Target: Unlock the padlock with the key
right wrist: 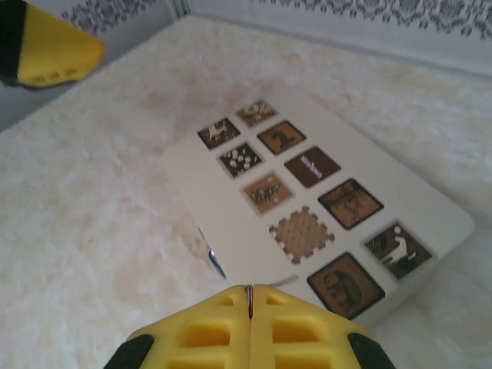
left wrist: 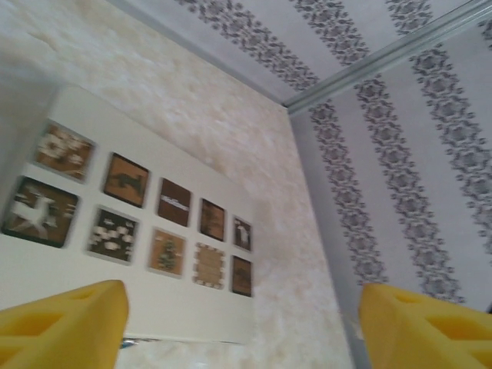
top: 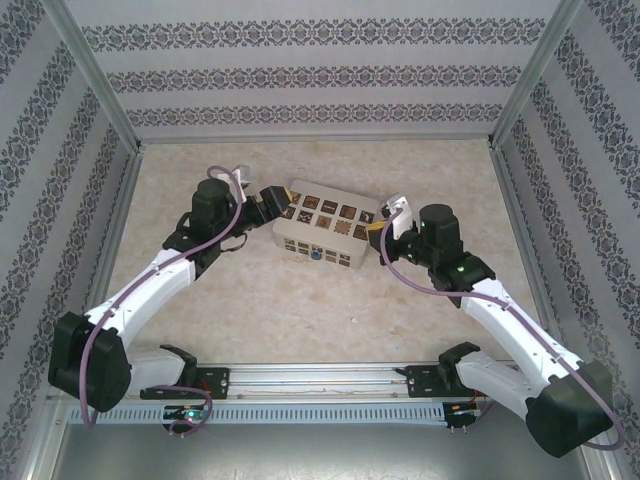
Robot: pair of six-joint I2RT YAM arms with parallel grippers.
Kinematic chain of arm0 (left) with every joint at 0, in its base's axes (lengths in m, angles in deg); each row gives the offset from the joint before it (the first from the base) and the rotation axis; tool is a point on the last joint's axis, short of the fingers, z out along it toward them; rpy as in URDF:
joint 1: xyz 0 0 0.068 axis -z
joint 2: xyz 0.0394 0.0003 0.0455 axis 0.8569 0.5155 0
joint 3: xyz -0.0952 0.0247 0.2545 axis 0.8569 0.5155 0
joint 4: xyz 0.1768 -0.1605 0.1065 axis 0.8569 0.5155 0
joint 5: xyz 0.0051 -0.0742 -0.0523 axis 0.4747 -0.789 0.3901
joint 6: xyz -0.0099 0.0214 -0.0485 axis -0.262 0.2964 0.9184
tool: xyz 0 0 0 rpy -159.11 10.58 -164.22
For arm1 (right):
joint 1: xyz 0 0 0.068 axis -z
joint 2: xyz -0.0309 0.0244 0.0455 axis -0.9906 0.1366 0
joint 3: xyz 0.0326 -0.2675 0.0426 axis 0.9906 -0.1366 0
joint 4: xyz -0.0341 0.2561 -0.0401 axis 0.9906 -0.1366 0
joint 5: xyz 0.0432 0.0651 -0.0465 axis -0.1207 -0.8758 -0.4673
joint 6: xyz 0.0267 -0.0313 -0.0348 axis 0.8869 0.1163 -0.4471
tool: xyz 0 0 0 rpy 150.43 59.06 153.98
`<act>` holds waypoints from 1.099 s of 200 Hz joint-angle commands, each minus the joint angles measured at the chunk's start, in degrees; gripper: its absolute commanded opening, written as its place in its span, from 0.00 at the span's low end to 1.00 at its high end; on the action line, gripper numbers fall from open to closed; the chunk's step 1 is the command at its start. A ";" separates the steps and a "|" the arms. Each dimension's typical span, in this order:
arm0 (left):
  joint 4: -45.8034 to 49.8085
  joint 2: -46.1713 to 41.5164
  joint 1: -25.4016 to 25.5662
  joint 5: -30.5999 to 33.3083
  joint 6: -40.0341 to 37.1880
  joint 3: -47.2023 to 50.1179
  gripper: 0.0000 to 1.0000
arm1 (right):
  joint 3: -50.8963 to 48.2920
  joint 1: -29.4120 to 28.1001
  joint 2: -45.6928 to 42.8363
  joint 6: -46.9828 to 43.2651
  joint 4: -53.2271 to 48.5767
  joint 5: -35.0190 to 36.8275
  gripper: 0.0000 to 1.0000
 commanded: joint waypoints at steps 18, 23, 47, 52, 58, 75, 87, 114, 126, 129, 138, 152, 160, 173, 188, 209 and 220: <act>-7.05 4.40 4.37 -3.59 5.43 -5.25 0.68 | -3.13 -1.02 -1.06 7.89 16.60 -1.07 0.00; -7.10 5.11 4.83 -3.85 5.81 -5.99 0.68 | -3.30 -1.24 -1.06 7.99 17.44 -1.03 0.00; -8.83 8.36 6.78 -4.76 9.10 -8.32 0.66 | -4.81 -1.82 -1.14 9.00 22.08 -0.52 0.00; -9.67 8.90 7.12 -4.78 10.23 -8.52 0.66 | -5.17 -1.89 -1.21 9.33 23.19 -0.42 0.00; -10.79 9.53 7.49 -4.80 11.59 -8.83 0.66 | -5.72 -2.01 -1.24 9.69 24.54 -0.33 0.00; -14.63 11.21 8.60 -4.90 15.91 -9.23 0.66 | -6.97 -2.30 -1.37 10.60 27.89 -0.32 0.00; -16.86 12.33 9.34 -4.99 18.56 -9.85 0.66 | -7.90 -2.52 -1.43 11.02 30.39 -0.41 0.00; -19.99 15.13 11.13 -5.20 24.16 -11.08 0.67 | -9.02 -2.83 -1.13 12.34 35.11 -1.23 0.00; -22.25 16.40 11.62 -5.86 27.39 -11.29 0.67 | -8.95 -2.95 -0.62 12.94 36.79 -2.02 0.00; -22.59 16.72 11.74 -5.96 28.17 -11.35 0.68 | -8.94 -2.96 -0.59 13.04 36.94 -2.11 0.00; -24.51 17.55 12.09 -6.33 30.63 -11.35 0.68 | -8.81 -3.01 -0.11 13.35 37.90 -2.41 0.00; -26.18 18.32 12.60 -6.52 33.33 -11.22 0.69 | -8.52 -3.08 0.75 13.97 39.37 -2.86 0.00; -26.37 18.54 12.89 -6.52 34.25 -11.31 0.70 | -8.32 -3.14 1.39 14.39 40.06 -3.02 0.00; -26.43 18.52 13.25 -6.53 35.12 -11.34 0.71 | -7.82 -3.23 2.51 14.92 41.05 -3.48 0.00; -26.77 18.61 13.69 -6.58 36.03 -11.28 0.72 | -7.05 -3.40 3.83 15.37 42.03 -3.99 0.00; -27.88 18.65 14.19 -6.52 36.98 -11.28 0.72 | -5.90 -3.73 5.65 15.47 42.76 -4.41 0.00; -27.90 18.52 14.34 -6.34 36.93 -11.43 0.72 | -5.29 -3.84 6.44 15.56 43.26 -4.62 0.00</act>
